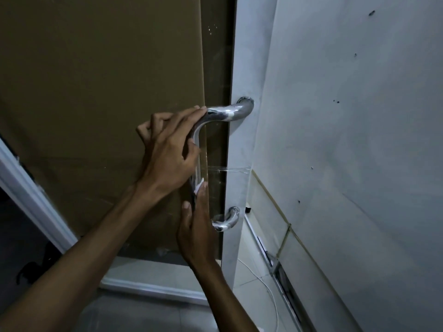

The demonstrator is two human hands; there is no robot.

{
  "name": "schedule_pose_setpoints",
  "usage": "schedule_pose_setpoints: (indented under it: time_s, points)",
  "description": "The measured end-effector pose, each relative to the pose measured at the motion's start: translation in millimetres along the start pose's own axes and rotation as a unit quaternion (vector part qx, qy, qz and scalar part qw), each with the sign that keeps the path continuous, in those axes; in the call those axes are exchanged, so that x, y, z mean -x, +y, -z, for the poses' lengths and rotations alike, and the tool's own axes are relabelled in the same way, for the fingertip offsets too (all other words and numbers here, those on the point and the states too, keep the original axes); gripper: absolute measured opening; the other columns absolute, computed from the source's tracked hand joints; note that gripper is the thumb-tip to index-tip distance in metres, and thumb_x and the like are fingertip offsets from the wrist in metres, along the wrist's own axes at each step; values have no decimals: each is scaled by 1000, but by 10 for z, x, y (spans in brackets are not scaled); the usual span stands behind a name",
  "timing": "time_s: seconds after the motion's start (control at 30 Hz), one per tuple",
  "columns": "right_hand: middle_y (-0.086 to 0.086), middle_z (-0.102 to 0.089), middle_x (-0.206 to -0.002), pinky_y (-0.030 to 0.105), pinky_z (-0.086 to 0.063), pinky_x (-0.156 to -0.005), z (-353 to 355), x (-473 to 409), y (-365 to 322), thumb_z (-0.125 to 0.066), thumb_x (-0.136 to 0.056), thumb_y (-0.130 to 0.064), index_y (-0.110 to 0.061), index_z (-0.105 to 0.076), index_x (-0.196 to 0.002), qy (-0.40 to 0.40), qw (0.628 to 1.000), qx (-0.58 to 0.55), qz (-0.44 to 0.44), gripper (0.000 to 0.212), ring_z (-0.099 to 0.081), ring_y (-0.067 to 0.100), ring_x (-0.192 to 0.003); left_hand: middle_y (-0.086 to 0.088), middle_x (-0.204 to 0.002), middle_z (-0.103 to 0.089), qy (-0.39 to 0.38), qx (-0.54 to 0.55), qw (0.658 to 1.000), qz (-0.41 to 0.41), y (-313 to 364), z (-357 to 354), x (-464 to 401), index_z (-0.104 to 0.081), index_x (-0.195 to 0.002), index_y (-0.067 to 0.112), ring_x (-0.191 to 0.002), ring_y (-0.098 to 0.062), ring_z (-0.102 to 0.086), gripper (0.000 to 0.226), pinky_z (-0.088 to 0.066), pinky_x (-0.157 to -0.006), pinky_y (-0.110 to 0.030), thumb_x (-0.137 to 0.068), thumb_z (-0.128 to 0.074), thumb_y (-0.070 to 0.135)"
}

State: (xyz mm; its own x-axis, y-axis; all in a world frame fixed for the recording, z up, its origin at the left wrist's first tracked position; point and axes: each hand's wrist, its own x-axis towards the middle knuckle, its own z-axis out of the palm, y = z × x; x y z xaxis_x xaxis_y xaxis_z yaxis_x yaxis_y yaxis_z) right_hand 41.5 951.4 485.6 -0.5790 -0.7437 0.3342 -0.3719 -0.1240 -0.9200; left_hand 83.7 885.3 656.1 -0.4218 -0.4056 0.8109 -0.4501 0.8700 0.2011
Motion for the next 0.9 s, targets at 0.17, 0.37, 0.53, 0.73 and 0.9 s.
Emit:
schedule_pose_setpoints:
  time_s: [0.17, 0.37, 0.53, 0.73, 0.9]
  points:
    - [-23, -9, -171, 36, -19, -130, 39, -32, -71, -31, -106, -60, -45, -2, -164, -15, 1000, 0, -21, 67, -13, -1, -157, 19, -144, -55, 14, -14, 1000, 3, 50, 38, -48, -52, -146, 35, -117, -16, -42, 62, -33, -97, -45, -88, -59, 12]
    - [-25, -14, -168, 42, -32, -126, 61, 86, 201, -32, -102, -66, -48, 2, -163, -37, 998, 43, -26, 72, -23, -5, -149, 17, -131, -61, 20, -16, 999, 30, 130, 17, -82, -59, -136, 32, -111, -17, -45, 50, -21, -86, -34, -88, -59, 18]
    - [-19, -13, -172, 40, -30, -126, 100, 59, 183, -32, -103, -65, -46, 1, -164, -54, 997, 48, -31, 72, -24, 4, -154, 14, -118, -64, 43, 2, 998, 51, 180, -15, -163, -64, -123, 29, -108, -17, -47, 32, -20, -83, -32, -91, -62, 26]
    - [-17, -27, -168, 42, -39, -122, 119, 239, 469, -33, -105, -63, -46, -3, -164, -75, 992, 79, -58, 68, -32, -2, -149, 16, -115, -64, 54, 34, 995, 72, 200, -11, -236, -65, -118, 33, -108, -16, -47, 25, -25, -87, -35, -92, -68, 32]
    - [-15, -21, -171, 38, -30, -125, 146, 122, 324, -36, -106, -59, -44, -1, -164, -91, 992, 41, -73, 69, -27, 7, -154, 16, -112, -64, 54, 28, 995, 74, 200, -4, -278, -65, -113, 33, -108, -12, -46, 21, -21, -85, -34, -92, -69, 35]
